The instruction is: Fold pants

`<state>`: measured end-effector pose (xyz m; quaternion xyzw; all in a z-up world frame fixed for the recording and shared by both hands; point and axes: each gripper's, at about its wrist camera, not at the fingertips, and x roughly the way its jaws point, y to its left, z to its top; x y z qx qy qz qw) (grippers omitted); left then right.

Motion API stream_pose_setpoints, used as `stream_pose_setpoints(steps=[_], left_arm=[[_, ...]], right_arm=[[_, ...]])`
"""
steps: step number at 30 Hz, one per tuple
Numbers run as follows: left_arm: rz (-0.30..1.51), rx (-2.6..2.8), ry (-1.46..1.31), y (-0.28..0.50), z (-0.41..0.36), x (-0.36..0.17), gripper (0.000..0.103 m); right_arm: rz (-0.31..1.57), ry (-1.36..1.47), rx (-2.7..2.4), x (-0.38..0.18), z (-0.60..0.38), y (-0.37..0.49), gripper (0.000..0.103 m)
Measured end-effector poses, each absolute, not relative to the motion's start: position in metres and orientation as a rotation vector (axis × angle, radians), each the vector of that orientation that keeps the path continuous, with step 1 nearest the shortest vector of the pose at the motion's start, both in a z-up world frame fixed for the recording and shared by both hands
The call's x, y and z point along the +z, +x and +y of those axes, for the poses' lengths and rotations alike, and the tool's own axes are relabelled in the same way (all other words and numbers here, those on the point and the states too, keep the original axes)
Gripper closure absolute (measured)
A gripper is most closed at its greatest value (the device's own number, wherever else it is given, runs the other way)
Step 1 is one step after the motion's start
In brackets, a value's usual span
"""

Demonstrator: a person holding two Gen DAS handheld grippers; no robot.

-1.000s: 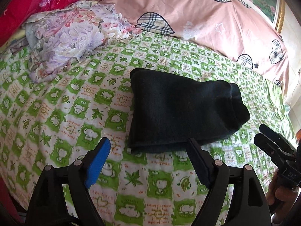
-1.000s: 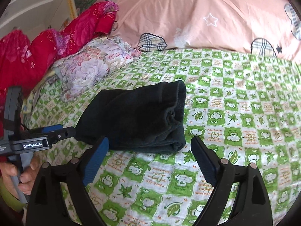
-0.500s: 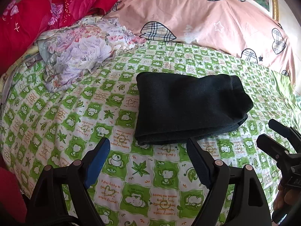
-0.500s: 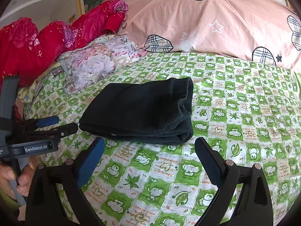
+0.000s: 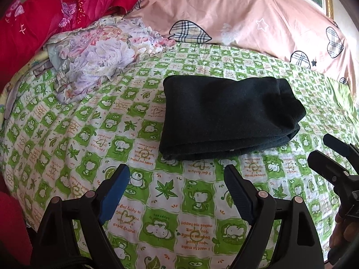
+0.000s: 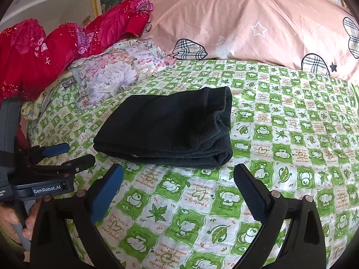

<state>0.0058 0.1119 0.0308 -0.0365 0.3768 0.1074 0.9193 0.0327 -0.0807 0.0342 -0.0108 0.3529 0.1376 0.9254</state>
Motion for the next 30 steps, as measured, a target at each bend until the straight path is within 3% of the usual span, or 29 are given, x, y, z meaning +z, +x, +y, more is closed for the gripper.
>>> stream_pose_setpoints(steps=[30], left_arm=[[0.72, 0.168, -0.046, 0.01, 0.111, 0.029, 0.009]], right_arm=[[0.742, -0.029, 0.312, 0.02, -0.062, 0.049, 0.004]])
